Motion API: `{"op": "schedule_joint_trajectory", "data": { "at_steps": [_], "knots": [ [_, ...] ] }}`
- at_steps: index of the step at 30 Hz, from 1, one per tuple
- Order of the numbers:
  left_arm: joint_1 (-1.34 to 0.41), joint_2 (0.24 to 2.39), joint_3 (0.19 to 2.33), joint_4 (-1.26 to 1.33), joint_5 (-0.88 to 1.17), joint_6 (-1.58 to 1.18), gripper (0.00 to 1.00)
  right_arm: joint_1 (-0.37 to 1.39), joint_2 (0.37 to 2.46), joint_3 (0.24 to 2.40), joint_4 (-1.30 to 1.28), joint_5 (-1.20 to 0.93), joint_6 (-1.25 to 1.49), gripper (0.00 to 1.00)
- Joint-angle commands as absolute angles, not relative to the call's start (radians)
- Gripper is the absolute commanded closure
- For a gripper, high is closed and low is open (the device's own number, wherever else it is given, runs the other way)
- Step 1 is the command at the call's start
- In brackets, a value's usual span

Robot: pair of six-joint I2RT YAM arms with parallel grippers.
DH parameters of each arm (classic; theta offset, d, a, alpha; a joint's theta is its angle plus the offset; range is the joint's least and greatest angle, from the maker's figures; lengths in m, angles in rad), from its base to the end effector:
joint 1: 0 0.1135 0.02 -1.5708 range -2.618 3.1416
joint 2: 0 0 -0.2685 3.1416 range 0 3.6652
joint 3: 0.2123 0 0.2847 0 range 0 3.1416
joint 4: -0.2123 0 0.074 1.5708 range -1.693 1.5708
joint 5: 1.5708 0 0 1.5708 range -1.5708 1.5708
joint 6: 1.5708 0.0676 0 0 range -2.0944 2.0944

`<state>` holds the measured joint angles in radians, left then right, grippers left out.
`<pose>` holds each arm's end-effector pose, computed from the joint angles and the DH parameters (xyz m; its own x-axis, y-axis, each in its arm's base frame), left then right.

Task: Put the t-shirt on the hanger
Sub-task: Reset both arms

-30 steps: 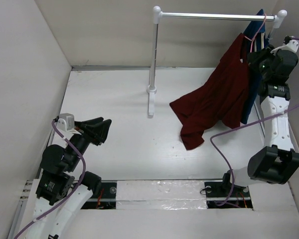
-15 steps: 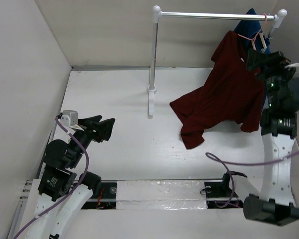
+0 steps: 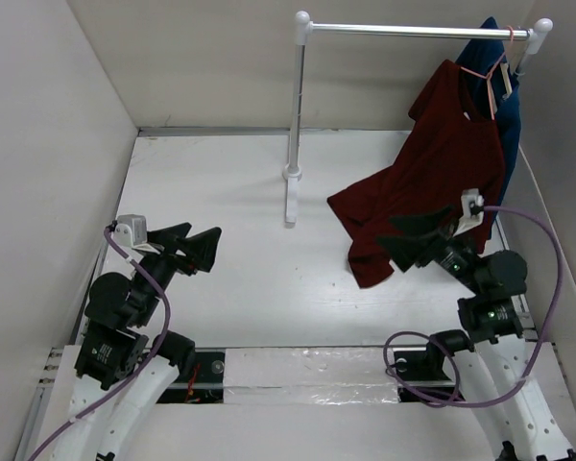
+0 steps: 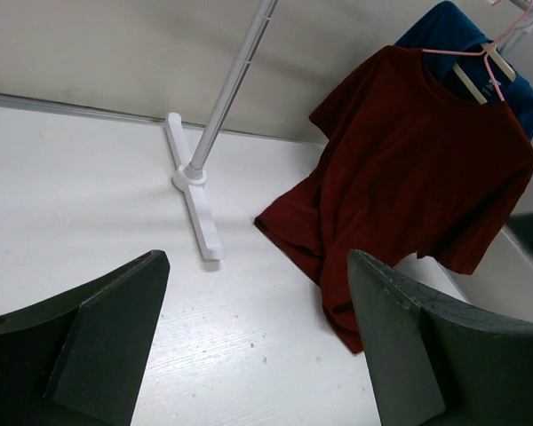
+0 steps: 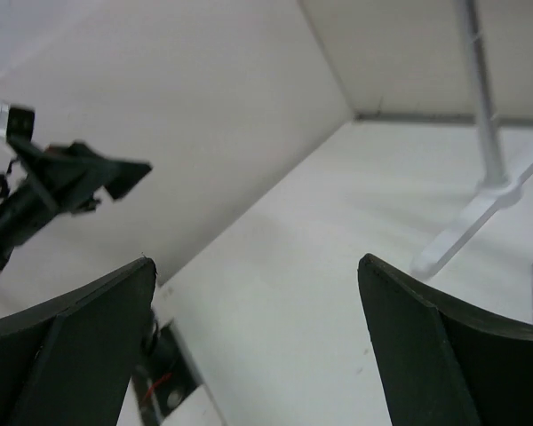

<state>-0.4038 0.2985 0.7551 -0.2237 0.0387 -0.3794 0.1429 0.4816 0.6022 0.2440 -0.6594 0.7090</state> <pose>0.1134 -0.0513 0.4017 0.0389 -0.4191 -0.9071 0.4755 0.8062 -0.3521 0.1625 0.0652 0.3763 -0.1743 0.4948 -0.8513 -0.7452 0.4988 0.4425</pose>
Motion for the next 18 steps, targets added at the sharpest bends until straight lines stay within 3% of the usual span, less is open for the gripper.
{"op": "schedule_joint_trajectory", "data": {
  "at_steps": [1, 7, 18],
  "knots": [
    [-0.400, 0.294, 0.742, -0.172, 0.025, -0.397, 0.21, 0.221, 0.399, 0.534, 0.243, -0.689, 0.686, 0.00],
    [-0.400, 0.327, 0.742, -0.175, 0.017, -0.399, 0.21, 0.347, 0.344, 0.522, 0.014, -0.531, 0.569, 0.00],
    [-0.400, 0.327, 0.742, -0.187, 0.012, -0.394, 0.22, 0.489, 0.388, 0.523, 0.012, -0.393, 0.520, 0.00]
  ]
}}
